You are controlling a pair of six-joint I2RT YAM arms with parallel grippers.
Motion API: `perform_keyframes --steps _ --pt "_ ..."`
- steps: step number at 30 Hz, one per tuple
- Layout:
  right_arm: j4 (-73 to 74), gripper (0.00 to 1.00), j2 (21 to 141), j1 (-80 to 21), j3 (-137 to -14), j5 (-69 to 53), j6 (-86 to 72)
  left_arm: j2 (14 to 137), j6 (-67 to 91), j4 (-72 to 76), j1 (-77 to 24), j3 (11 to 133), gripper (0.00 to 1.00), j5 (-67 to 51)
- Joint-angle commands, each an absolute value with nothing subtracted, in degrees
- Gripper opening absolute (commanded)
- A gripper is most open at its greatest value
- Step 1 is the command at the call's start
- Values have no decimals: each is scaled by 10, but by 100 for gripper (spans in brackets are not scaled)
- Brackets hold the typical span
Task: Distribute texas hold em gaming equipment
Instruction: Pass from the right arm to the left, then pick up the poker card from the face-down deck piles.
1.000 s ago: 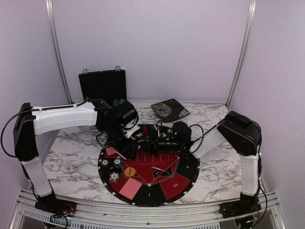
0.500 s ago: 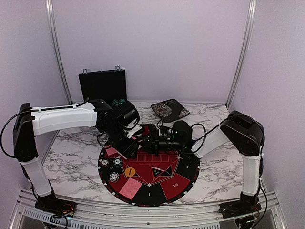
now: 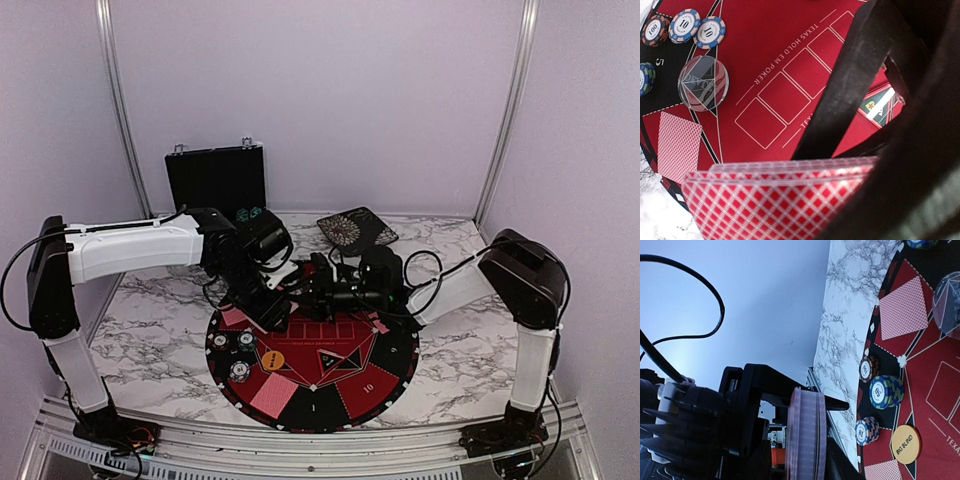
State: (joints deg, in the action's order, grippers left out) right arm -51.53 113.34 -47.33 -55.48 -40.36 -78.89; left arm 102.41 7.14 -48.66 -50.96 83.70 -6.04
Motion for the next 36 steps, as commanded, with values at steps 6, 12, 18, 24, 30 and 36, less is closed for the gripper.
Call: perform_keyframes --steps 6,12,18,24,30,36 --pt "-462 43 1111 -472 -591 -408 -729 1004 62 -496 -509 839 53 -83" --pt "-442 43 1120 -478 -599 -412 -714 1005 61 -502 -509 847 52 -80" --pt "-402 40 1122 -478 -601 -398 -687 1004 62 -508 -508 850 49 -76" --pt "-355 38 1112 -478 -603 -378 -656 1002 62 -512 -509 848 47 -71" --pt "-329 36 1103 -476 -602 -365 -639 998 62 -513 -508 847 45 -70" --pt "-320 36 1092 -473 -599 -359 -633 995 62 -513 -508 843 44 -67"
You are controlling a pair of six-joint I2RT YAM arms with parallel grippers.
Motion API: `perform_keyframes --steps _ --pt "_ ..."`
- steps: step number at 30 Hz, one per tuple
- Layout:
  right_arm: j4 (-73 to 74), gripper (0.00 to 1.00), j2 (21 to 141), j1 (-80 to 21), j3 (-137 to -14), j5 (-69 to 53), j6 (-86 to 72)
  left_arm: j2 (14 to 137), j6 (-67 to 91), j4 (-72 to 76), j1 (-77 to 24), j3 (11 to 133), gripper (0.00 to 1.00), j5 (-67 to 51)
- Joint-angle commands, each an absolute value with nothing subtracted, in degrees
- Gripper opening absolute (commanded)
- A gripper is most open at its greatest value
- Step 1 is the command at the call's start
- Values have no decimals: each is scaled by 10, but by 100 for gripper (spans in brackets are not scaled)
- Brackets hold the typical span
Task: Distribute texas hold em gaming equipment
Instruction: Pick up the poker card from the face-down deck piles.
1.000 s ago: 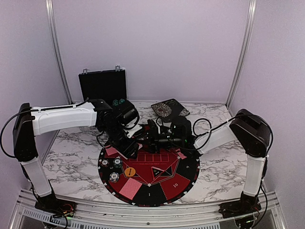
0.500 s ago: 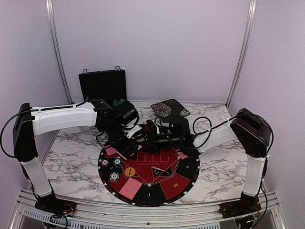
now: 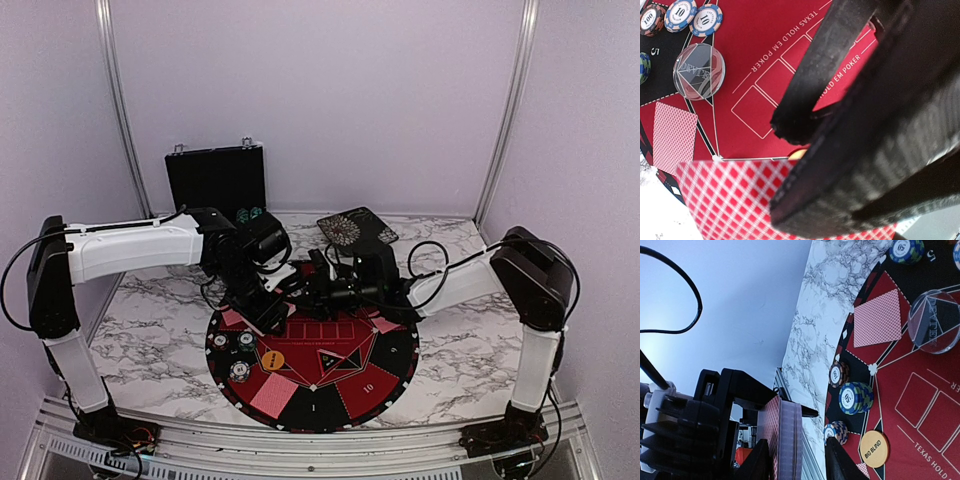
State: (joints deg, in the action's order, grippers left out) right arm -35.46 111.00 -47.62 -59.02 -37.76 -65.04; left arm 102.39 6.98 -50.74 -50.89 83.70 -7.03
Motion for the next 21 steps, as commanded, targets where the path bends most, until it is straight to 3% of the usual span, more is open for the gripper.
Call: perform_keyframes --steps 1,21 --pt "-318 36 1090 -472 -599 -358 -631 995 63 -513 -509 843 44 -66" --pt "-316 36 1058 -463 -586 -352 -628 996 63 -513 -509 843 43 -62"
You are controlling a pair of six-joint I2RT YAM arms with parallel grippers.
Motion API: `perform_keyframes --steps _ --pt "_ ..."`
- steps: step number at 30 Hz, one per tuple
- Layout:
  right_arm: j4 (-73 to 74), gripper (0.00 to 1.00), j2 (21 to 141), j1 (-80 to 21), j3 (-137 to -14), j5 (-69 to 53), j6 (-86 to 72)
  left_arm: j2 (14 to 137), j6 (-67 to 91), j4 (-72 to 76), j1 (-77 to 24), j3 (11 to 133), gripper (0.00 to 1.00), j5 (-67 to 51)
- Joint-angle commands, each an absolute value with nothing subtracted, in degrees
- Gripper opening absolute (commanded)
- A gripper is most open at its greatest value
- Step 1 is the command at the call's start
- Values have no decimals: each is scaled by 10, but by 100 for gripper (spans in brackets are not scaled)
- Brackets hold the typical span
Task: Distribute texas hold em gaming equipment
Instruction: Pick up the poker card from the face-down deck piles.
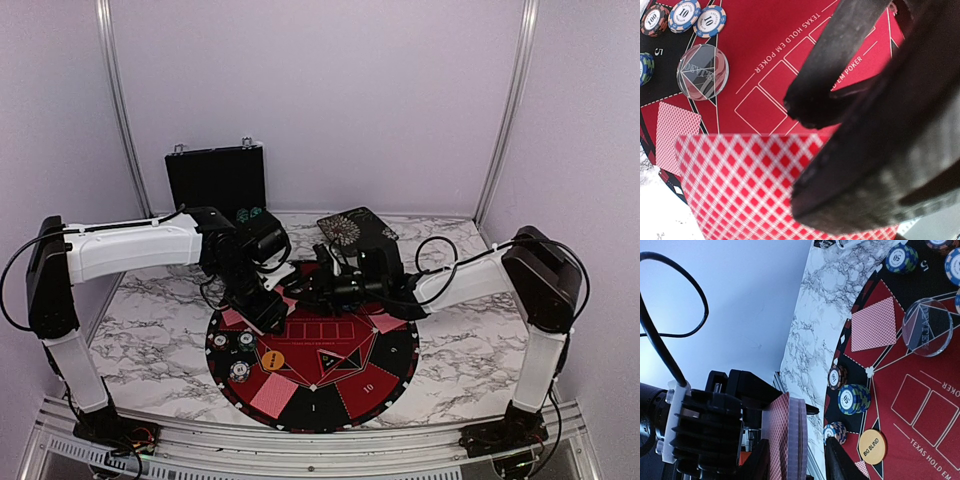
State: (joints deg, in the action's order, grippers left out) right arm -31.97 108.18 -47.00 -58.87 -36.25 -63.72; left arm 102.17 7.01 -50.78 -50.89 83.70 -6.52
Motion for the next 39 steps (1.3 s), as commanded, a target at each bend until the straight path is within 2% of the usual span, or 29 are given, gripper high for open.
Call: perform_keyframes --steps 1,6,25,39 --pt "-316 36 1057 -462 -585 -352 -629 996 63 -513 -509 843 43 -62" --pt "-315 33 1054 -461 -583 -351 -627 996 62 -513 -508 844 43 -62" --pt "-292 33 1069 -476 -602 -355 -607 996 61 -514 -509 847 43 -59" --pt "-252 27 1041 -465 -602 -333 -584 995 60 -514 -508 847 43 -58"
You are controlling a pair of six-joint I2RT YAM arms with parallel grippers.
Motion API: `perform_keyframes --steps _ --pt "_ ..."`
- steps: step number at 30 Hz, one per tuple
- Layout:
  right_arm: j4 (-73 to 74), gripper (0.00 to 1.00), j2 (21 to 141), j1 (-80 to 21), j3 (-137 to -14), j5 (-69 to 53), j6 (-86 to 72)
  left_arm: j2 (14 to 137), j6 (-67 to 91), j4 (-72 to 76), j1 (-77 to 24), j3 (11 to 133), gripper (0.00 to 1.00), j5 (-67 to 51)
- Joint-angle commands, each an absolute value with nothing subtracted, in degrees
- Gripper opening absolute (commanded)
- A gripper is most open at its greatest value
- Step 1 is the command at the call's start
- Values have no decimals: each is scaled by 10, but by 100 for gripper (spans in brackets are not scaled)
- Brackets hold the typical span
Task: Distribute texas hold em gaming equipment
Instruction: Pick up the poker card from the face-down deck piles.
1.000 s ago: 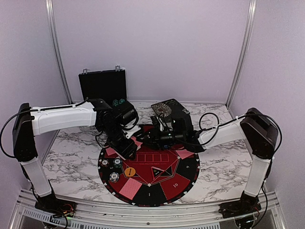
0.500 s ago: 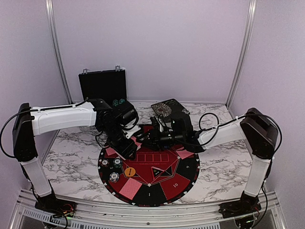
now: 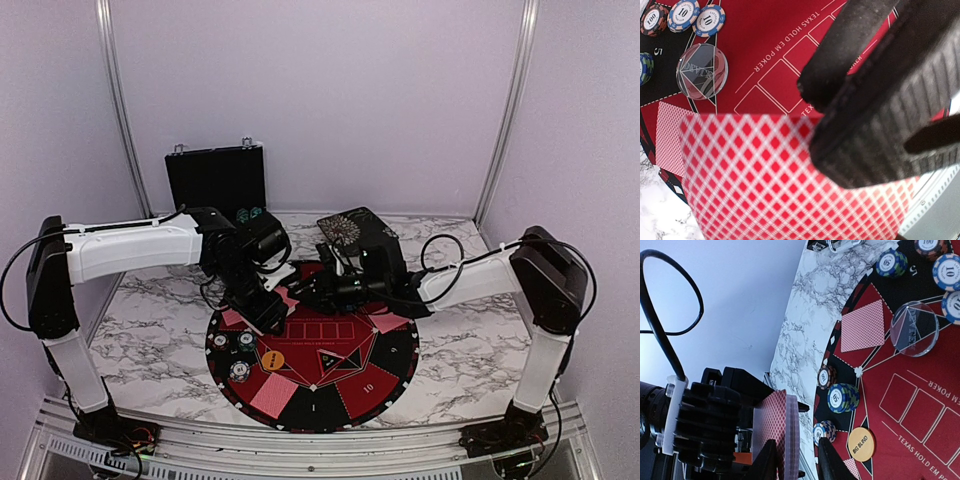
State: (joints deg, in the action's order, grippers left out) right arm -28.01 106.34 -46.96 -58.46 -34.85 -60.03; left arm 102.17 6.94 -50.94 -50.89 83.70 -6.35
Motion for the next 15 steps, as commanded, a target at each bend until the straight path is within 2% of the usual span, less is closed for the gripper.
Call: perform_keyframes --steps 1,15 --pt "-249 27 1039 -465 -603 -332 -582 995 61 -514 -509 847 43 -57" --pt "-244 24 1021 -461 -597 -328 -581 996 59 -514 -509 848 43 -58"
